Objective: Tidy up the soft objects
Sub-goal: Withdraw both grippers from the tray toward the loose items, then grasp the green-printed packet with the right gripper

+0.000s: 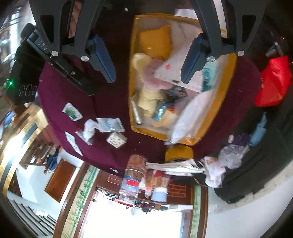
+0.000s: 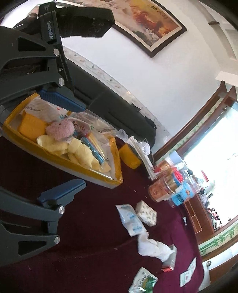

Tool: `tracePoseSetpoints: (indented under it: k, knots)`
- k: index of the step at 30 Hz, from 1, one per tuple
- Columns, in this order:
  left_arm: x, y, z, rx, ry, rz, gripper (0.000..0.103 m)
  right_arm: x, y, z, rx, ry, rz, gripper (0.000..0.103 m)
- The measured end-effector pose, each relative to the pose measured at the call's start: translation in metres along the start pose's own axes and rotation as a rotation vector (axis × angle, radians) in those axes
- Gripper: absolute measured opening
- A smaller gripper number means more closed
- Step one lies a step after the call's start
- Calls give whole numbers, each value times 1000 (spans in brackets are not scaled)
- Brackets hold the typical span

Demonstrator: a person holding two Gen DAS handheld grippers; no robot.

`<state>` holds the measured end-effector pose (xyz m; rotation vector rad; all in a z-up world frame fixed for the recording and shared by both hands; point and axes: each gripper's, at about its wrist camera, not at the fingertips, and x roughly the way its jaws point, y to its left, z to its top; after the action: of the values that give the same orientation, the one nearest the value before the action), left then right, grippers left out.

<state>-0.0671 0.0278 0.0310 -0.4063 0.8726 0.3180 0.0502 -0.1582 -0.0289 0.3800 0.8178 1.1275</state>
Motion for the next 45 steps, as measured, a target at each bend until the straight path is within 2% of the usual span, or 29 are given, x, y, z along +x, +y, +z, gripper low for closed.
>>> tracePoseSetpoints:
  k: [7,10,16,18,21,23,28,32,37,41,45]
  knots:
    - [15,-26,-1,28,39,-47,77,-22,-24,27,-41,11,-75,75]
    - [18,-35,0,27,43,-73,77,-30,-39,50,-67,16,-166,75]
    - [30,-53,2,29,75,-125,77,-29,-84,83,-71,-3,-278,75]
    - [36,-61,1,37,87,-132,77,-27,-108,83,-36,-23,-340,75]
    - [47,-69,1,42,109,-141,77,-26,-137,81,67,-15,-357,75]
    - [54,-74,1,43,125,-146,77,-31,-143,82,89,-24,-338,75]
    - [72,-86,1,31,154,-162,77,-38,-152,84,99,-46,-430,75]
    - [82,-98,1,40,163,-157,77,-47,-169,86,186,-60,-445,75]
    - [96,-106,3,37,186,-148,77,-71,-191,86,309,-145,-496,75]
    - [106,-106,1,33,209,-137,77,-90,-213,82,427,-206,-503,75]
    - [113,-107,-2,23,238,-146,77,-92,-220,85,447,-210,-493,75]
